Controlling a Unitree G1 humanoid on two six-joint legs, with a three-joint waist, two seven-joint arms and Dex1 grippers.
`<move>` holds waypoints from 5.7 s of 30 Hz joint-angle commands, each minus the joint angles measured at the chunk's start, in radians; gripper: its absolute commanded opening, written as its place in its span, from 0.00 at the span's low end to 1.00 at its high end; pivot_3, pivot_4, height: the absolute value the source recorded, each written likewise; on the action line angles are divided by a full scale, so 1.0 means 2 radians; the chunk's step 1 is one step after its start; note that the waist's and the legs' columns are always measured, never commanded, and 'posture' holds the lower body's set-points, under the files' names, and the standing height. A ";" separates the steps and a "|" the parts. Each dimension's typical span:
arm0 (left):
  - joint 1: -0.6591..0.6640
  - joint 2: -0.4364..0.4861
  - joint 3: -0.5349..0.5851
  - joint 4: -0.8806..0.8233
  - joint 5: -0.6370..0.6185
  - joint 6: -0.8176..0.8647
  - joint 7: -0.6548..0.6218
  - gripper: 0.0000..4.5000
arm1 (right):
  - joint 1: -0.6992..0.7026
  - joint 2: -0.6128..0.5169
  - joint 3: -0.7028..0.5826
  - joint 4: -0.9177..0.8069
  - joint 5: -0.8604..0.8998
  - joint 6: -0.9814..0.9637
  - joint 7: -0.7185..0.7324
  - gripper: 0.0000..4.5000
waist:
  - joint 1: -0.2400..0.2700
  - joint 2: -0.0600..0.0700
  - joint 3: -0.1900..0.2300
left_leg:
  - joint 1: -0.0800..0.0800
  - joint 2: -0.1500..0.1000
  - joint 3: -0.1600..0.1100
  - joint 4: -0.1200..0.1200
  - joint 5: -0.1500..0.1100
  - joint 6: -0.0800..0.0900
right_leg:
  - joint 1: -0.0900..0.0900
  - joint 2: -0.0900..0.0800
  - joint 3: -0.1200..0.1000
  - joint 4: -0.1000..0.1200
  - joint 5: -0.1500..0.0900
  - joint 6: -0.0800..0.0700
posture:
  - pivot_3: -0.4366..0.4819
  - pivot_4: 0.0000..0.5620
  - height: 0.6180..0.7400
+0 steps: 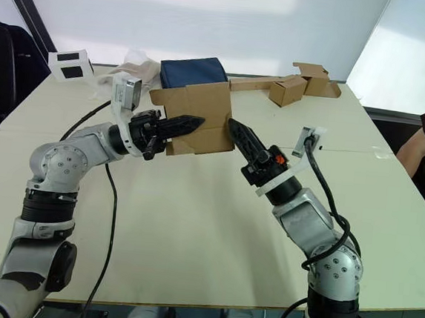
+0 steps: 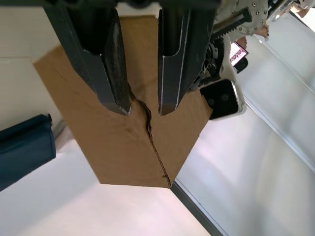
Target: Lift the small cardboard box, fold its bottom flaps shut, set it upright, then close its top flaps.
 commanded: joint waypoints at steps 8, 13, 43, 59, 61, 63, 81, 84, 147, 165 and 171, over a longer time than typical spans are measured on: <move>-0.010 0.010 0.005 -0.020 -0.008 -0.004 -0.005 0.00 | 0.019 -0.017 -0.028 0.028 0.003 -0.009 0.027 0.01 | -0.001 0.000 0.000 | 0.000 0.000 0.000 0.000 0.000 0.000 | 0.000 0.000 0.000 0.000 0.000 0.000 | 0.48 0.27 1.00; -0.012 0.006 0.005 -0.020 -0.008 -0.005 -0.002 0.00 | 0.011 -0.011 0.017 0.013 -0.029 0.004 0.030 0.01 | -0.001 0.000 0.000 | 0.000 0.000 0.000 0.000 0.000 0.000 | 0.000 0.000 0.000 0.000 0.000 0.000 | 0.48 0.27 1.00; -0.212 0.098 -0.296 0.168 0.296 -0.172 -0.276 0.00 | 0.132 -0.281 -0.069 -0.041 -0.159 0.041 0.233 0.01 | 0.001 0.000 0.000 | 0.000 -0.001 0.002 0.000 0.000 0.000 | 0.000 0.001 0.000 -0.002 -0.001 -0.002 | 0.48 0.27 1.00; -0.341 0.075 -0.550 0.304 0.391 -0.417 -0.347 0.23 | 0.139 -0.248 -0.030 -0.078 -0.249 0.034 0.237 0.00 | 0.004 -0.001 0.001 | -0.002 -0.001 0.001 0.000 -0.001 0.002 | -0.001 0.000 0.001 -0.002 -0.002 -0.001 | 0.48 0.27 1.00; -0.346 0.068 -0.554 0.308 0.385 -0.417 -0.347 0.41 | 0.139 -0.244 -0.026 -0.080 -0.256 0.035 0.237 0.00 | 0.004 -0.001 0.001 | -0.002 -0.001 0.001 0.000 -0.001 0.002 | -0.001 0.000 0.001 -0.002 -0.002 -0.001 | 0.48 0.27 1.00; -0.356 0.064 -0.556 0.303 0.373 -0.403 -0.347 0.57 | 0.142 -0.244 -0.024 -0.080 -0.265 0.034 0.239 0.00 | 0.003 -0.001 0.001 | -0.002 -0.001 0.001 0.000 -0.001 0.002 | -0.001 0.000 0.001 -0.002 -0.002 -0.001 | 0.48 0.27 1.00; -0.389 0.125 -0.451 0.311 0.230 -0.287 -0.347 0.81 | 0.065 -0.213 0.014 -0.016 -0.343 0.023 0.244 0.00 | 0.001 -0.001 0.001 | -0.001 0.000 0.000 0.000 -0.001 0.002 | -0.001 0.001 0.001 0.000 -0.001 0.000 | 0.48 0.27 1.00; -0.365 0.121 -0.392 0.341 0.234 -0.280 -0.347 0.54 | 0.040 -0.206 0.046 0.019 -0.389 0.017 0.240 0.00 | 0.000 -0.001 0.001 | -0.001 0.000 0.001 0.001 -0.001 0.002 | -0.001 0.001 0.001 0.000 -0.001 0.000 | 0.48 0.27 1.00; 0.098 0.086 -0.208 0.050 0.355 -0.155 -0.128 0.02 | 0.039 -0.095 0.127 0.040 -0.511 0.141 0.284 0.00 | 0.001 -0.001 0.001 | 0.000 -0.001 0.001 0.001 0.000 0.000 | -0.002 0.000 0.000 0.007 -0.001 0.001 | 0.48 0.27 1.00; 0.092 0.089 -0.103 0.059 0.271 -0.187 -0.132 0.02 | 0.047 -0.107 0.053 0.072 -0.510 0.014 0.312 0.00 | 0.001 -0.001 0.001 | 0.000 -0.001 0.000 0.001 0.000 0.000 | -0.002 0.000 0.000 0.007 -0.001 0.001 | 0.48 0.27 1.00; 0.090 0.090 -0.083 0.037 0.238 -0.166 -0.134 0.02 | 0.027 -0.090 0.047 0.089 -0.482 -0.012 0.337 0.00 | 0.000 -0.001 0.001 | 0.001 -0.001 0.000 0.001 0.000 0.000 | -0.002 0.000 0.000 0.007 -0.001 0.001 | 0.48 0.27 1.00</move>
